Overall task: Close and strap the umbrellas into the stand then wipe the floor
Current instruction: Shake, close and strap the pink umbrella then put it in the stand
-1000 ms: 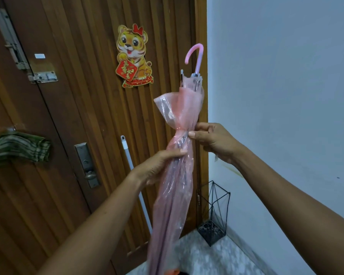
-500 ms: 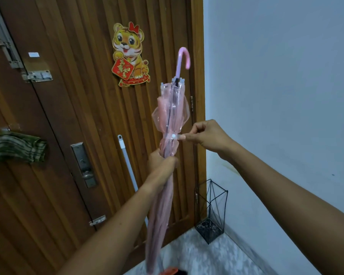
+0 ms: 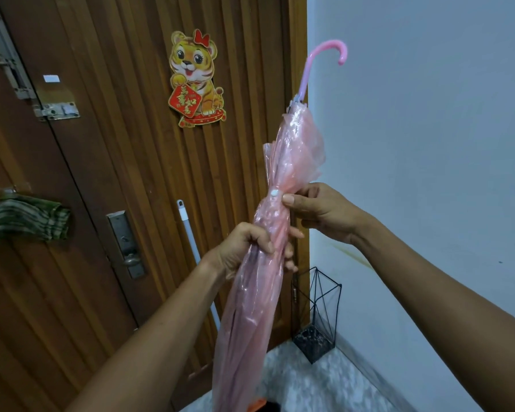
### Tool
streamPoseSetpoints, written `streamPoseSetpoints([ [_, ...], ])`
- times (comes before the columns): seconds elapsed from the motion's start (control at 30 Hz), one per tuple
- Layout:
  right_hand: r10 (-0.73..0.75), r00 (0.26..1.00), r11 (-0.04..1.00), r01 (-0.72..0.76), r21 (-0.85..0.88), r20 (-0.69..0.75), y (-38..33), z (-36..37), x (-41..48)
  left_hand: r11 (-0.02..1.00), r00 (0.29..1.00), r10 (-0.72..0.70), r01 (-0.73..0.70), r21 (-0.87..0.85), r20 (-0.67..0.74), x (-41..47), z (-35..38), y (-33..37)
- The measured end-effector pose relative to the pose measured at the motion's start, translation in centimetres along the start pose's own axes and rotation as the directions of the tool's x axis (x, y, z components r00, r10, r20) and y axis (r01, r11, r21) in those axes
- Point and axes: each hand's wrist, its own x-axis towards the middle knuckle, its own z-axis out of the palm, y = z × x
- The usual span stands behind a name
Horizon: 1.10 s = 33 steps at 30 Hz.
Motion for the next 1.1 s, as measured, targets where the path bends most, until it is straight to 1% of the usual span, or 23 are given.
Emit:
streamPoseSetpoints([
  [0.07,-0.062,0.99,0.994,0.05,-0.097,-0.13,-0.3,0.6,-0.3,0.971,0.976,-0.005,0.057,0.232,-0.217,-0.4,-0.7,-0.3],
  [0.1,-0.101,0.972,0.986,0.069,-0.155,-0.213,-0.1,0.9,-0.3,0.935,0.94,0.043,0.082,0.345,-0.338,-0.4,-0.8,-0.7],
  [0.13,-0.137,0.946,0.975,0.077,-0.206,-0.293,0.4,1.0,-0.1,0.894,0.904,0.1,0.102,0.436,-0.417,-0.4,-0.5,-1.1],
  [0.2,-0.139,0.911,0.967,0.04,-0.252,-0.388,1.3,1.9,0.2,0.839,0.845,0.177,0.139,0.526,-0.504,0.3,0.9,-2.2],
  [0.23,-0.129,0.904,0.958,0.009,-0.286,-0.406,1.7,2.4,0.5,0.823,0.788,0.218,0.169,0.542,-0.576,1.0,1.8,-2.8],
  [0.27,-0.13,0.906,0.935,-0.023,-0.353,-0.403,1.9,2.9,0.8,0.822,0.705,0.258,0.199,0.534,-0.661,1.7,2.4,-3.4],
  [0.3,-0.124,0.91,0.908,-0.056,-0.416,-0.395,1.9,3.4,1.1,0.836,0.619,0.306,0.19,0.516,-0.723,2.2,2.9,-3.7],
  [0.33,-0.12,0.918,0.889,-0.071,-0.452,-0.379,1.7,3.6,1.3,0.851,0.551,0.35,0.152,0.503,-0.757,2.5,3.2,-3.8],
  [0.37,-0.105,0.927,0.889,-0.074,-0.452,-0.359,1.3,3.6,1.4,0.861,0.508,0.381,0.109,0.497,-0.773,2.7,3.2,-3.7],
  [0.4,-0.075,0.939,0.899,-0.082,-0.429,-0.337,0.9,3.3,1.5,0.871,0.486,0.391,0.079,0.484,-0.782,2.5,3.2,-3.5],
  [0.47,-0.013,0.949,0.926,-0.108,-0.361,-0.315,0.2,2.6,1.3,0.897,0.478,0.361,0.059,0.439,-0.801,1.9,3.0,-2.8],
  [0.5,0.0,0.95,0.938,-0.109,-0.33,-0.313,-0.1,2.2,1.0,0.901,0.486,0.354,0.051,0.43,-0.799,1.6,2.9,-2.4],
  [0.63,0.002,0.975,0.978,-0.048,-0.201,-0.224,-0.9,1.0,0.0,0.901,0.577,0.337,0.031,0.433,-0.744,0.7,2.2,-1.4],
  [0.7,0.037,0.984,0.996,-0.051,-0.076,-0.175,-1.2,0.4,-0.2,0.904,0.632,0.358,-0.052,0.423,-0.687,0.3,2.1,-1.1],
  [0.77,0.066,0.993,0.996,-0.06,0.067,-0.094,-1.3,0.3,-0.3,0.929,0.721,0.349,-0.182,0.321,-0.599,0.1,2.0,-0.9],
  [0.8,0.059,0.997,0.991,-0.053,0.12,-0.043,-1.2,0.4,-0.3,0.948,0.79,0.311,-0.221,0.228,-0.528,0.0,2.0,-0.8],
  [0.87,0.02,0.998,0.977,-0.032,0.212,0.058,-1.1,0.5,-0.2,0.977,0.935,0.209,-0.21,0.029,-0.285,-0.1,1.8,-0.6],
  [0.9,0.002,0.995,0.966,-0.028,0.256,0.101,-1.1,0.6,-0.2,0.982,0.973,0.176,-0.184,-0.042,-0.147,-0.2,1.7,-0.4],
  [0.93,-0.013,0.992,0.958,-0.025,0.287,0.128,-1.1,0.7,-0.2,0.984,0.986,0.159,-0.162,-0.079,-0.04,-0.4,1.6,-0.3],
  [0.97,-0.027,0.99,0.954,-0.015,0.299,0.135,-1.2,0.8,-0.2,0.986,0.989,0.146,-0.143,-0.084,0.024,-0.6,1.5,-0.1],
  [1.0,-0.039,0.992,0.956,0.002,0.295,0.117,-1.4,0.9,-0.3,0.99,0.99,0.13,-0.127,-0.063,0.048,-0.7,1.4,0.0],
  [1.03,-0.052,0.996,0.964,0.031,0.264,0.073,-1.6,0.9,-0.3,0.994,0.993,0.11,-0.109,-0.025,0.043,-1.0,1.5,0.0],
  [1.1,-0.102,0.994,0.988,0.106,0.116,-0.041,-1.8,1.1,-0.5,0.994,0.994,0.079,-0.073,0.081,-0.074,-1.4,1.2,-0.2],
])
